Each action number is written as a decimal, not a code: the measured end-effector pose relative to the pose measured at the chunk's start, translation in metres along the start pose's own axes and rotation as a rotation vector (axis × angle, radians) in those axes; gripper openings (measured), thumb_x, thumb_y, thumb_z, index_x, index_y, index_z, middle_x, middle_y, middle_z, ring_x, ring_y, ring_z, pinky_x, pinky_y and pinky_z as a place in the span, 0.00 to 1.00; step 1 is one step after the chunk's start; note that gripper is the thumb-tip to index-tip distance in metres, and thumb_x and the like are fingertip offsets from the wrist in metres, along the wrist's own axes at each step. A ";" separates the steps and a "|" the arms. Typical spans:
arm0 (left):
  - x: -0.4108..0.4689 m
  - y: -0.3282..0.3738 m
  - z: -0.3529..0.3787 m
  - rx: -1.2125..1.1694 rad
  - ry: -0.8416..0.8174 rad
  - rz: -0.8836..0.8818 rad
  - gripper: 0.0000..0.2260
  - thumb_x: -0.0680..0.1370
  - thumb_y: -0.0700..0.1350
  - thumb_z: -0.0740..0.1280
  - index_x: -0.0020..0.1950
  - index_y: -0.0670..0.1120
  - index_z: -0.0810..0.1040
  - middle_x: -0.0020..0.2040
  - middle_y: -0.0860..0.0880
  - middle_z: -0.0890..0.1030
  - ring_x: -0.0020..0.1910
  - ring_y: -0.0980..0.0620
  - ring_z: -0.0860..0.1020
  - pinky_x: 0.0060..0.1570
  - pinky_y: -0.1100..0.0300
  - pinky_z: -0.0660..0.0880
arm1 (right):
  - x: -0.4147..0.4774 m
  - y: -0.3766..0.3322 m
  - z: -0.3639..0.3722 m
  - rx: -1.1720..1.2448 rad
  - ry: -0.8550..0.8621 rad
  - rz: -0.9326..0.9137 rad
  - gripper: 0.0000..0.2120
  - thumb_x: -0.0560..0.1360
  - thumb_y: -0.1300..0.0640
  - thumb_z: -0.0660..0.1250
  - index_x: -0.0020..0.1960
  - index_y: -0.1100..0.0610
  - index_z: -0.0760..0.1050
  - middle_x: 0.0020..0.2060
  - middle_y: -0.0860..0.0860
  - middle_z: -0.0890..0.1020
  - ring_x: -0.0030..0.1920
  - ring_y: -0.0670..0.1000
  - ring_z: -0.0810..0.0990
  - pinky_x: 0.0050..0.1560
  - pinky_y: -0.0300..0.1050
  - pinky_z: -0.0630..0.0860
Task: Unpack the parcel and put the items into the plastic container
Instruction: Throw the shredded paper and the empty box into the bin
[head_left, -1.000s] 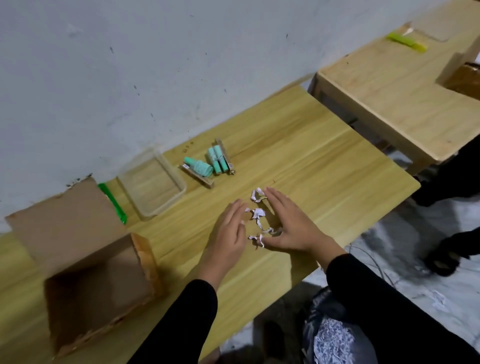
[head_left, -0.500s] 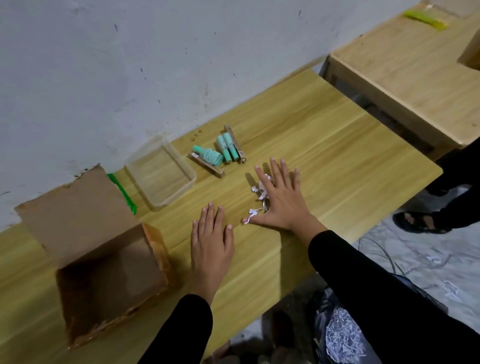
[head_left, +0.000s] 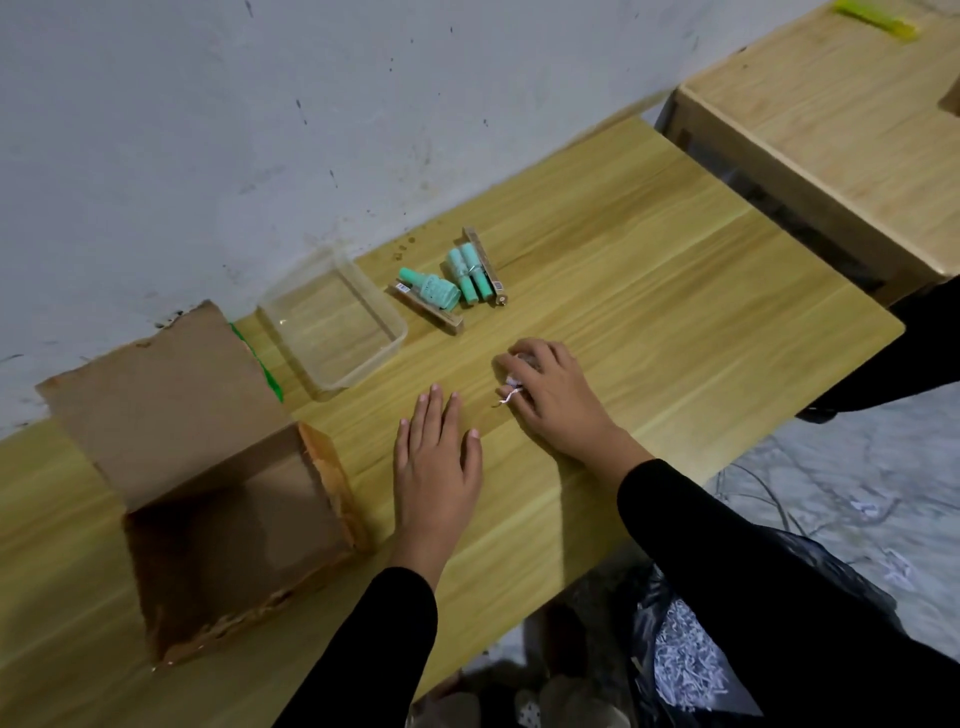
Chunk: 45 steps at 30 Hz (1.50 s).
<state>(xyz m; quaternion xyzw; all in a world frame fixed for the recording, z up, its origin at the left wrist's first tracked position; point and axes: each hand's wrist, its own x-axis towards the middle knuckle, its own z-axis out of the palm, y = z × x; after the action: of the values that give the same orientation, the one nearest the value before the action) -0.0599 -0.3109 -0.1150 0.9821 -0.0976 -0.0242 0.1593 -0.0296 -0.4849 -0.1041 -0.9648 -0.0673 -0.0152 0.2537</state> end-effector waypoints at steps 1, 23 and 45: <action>0.000 0.000 0.000 -0.002 0.002 0.001 0.26 0.77 0.56 0.46 0.74 0.49 0.62 0.76 0.50 0.59 0.76 0.54 0.54 0.73 0.56 0.46 | -0.004 0.000 0.001 0.016 -0.003 -0.010 0.20 0.75 0.48 0.54 0.61 0.56 0.73 0.58 0.57 0.75 0.57 0.58 0.71 0.57 0.54 0.72; -0.032 0.095 0.020 -0.052 -0.154 0.191 0.24 0.81 0.51 0.53 0.75 0.43 0.58 0.78 0.45 0.53 0.77 0.48 0.49 0.74 0.48 0.42 | -0.278 0.055 -0.036 0.199 0.372 0.854 0.13 0.68 0.74 0.60 0.51 0.66 0.73 0.49 0.62 0.72 0.47 0.60 0.74 0.45 0.41 0.65; -0.009 0.081 -0.050 -0.025 -0.245 0.368 0.23 0.80 0.50 0.57 0.73 0.41 0.62 0.74 0.41 0.63 0.73 0.44 0.61 0.72 0.52 0.59 | -0.203 0.008 -0.110 0.199 0.185 0.787 0.25 0.77 0.60 0.61 0.73 0.56 0.59 0.71 0.53 0.63 0.70 0.53 0.64 0.65 0.44 0.65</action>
<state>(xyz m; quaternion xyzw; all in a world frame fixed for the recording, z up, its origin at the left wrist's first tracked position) -0.0792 -0.3690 -0.0415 0.9355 -0.2934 -0.1151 0.1599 -0.2286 -0.5709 -0.0250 -0.8822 0.3287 0.0030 0.3371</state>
